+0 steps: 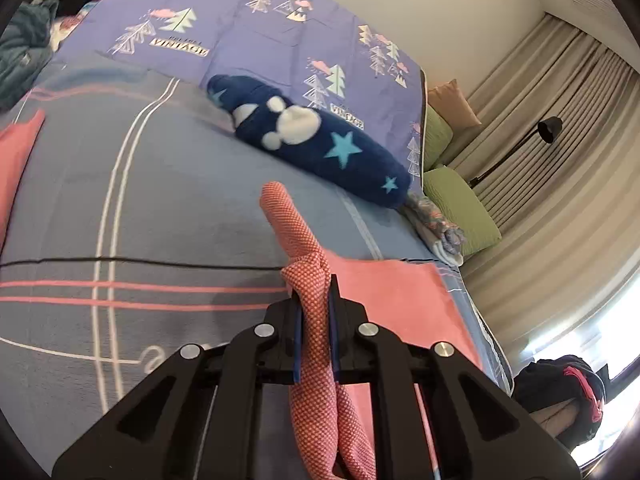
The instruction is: Fold small clothes
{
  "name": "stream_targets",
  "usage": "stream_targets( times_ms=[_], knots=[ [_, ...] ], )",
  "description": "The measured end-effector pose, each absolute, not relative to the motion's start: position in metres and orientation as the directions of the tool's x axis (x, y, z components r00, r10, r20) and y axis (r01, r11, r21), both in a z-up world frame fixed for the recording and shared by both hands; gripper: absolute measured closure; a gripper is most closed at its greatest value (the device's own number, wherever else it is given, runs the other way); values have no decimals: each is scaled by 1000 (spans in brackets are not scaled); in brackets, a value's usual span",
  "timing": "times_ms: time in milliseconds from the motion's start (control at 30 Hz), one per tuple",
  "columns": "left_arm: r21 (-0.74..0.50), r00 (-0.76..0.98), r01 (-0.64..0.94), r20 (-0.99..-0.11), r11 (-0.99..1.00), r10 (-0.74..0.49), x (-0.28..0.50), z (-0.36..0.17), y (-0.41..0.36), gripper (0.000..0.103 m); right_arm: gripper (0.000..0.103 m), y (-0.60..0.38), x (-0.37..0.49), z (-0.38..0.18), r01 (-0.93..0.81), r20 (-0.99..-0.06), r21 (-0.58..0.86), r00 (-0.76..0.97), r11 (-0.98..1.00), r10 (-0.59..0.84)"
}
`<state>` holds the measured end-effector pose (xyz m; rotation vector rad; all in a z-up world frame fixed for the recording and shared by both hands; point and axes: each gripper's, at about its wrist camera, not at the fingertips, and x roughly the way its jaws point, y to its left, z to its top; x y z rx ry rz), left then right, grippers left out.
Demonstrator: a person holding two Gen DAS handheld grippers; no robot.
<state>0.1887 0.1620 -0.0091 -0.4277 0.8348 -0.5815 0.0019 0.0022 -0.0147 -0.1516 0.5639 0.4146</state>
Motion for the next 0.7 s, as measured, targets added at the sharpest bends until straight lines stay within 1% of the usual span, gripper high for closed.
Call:
stream_targets(
  times_ms=[167,367,467,700],
  knots=[
    [-567,530,296,-572,769,-626,188,12,133,93,97,-43,-1,-6,-377,-511,85,778,922,365],
    [-533,555,255,-603,807,-574,189,24,94,93,97,-98,-1,-8,-325,-467,238,788,915,402],
    [-519,556,246,-616,818,-558,189,25,70,93,97,-116,1,-11,-311,-458,286,787,906,414],
    [-467,532,284,-650,837,-543,189,29,8,93,97,-171,-11,-21,-242,-443,377,801,894,403]
  ],
)
